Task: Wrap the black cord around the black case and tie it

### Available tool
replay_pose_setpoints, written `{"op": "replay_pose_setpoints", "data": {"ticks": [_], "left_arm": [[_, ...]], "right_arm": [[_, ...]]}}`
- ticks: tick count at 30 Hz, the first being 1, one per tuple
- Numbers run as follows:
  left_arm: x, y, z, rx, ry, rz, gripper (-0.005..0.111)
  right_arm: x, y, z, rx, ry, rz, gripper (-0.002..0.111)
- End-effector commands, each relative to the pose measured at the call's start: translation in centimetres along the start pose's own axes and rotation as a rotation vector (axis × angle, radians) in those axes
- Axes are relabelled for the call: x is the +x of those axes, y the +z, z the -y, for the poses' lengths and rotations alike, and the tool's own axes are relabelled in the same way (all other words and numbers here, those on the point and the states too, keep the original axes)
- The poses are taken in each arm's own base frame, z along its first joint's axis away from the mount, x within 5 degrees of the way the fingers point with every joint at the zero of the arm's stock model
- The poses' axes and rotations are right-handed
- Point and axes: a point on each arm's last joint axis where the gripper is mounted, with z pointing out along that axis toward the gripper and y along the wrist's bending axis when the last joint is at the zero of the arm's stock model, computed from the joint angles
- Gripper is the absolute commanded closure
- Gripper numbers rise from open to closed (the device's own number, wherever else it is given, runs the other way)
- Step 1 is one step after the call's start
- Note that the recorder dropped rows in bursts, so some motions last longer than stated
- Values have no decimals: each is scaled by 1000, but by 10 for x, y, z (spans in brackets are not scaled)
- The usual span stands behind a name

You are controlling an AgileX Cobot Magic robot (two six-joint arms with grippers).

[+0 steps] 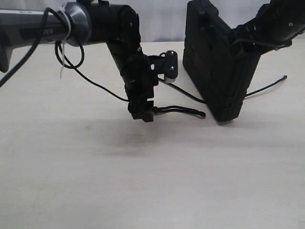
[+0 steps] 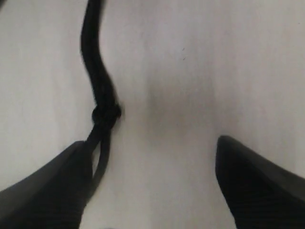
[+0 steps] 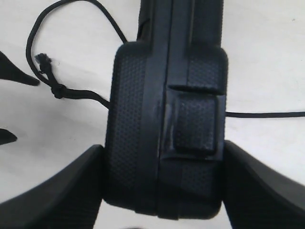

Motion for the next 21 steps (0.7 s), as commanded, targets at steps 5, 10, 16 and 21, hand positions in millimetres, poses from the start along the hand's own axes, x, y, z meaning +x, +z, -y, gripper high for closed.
{"op": "replay_pose_setpoints", "data": {"ticks": [5, 10, 16, 21], "left_arm": [[1, 35, -6, -90, 157, 6, 41], [6, 45, -6, -78, 170, -22, 75], [11, 60, -5, -56, 92, -39, 83], [15, 59, -4, -22, 75, -53, 99]], "right_arm": [[1, 6, 3, 4, -5, 3, 104], [2, 6, 2, 3, -5, -3, 104], [2, 6, 2, 1, -5, -9, 104], [2, 6, 2, 1, -5, -9, 104]]}}
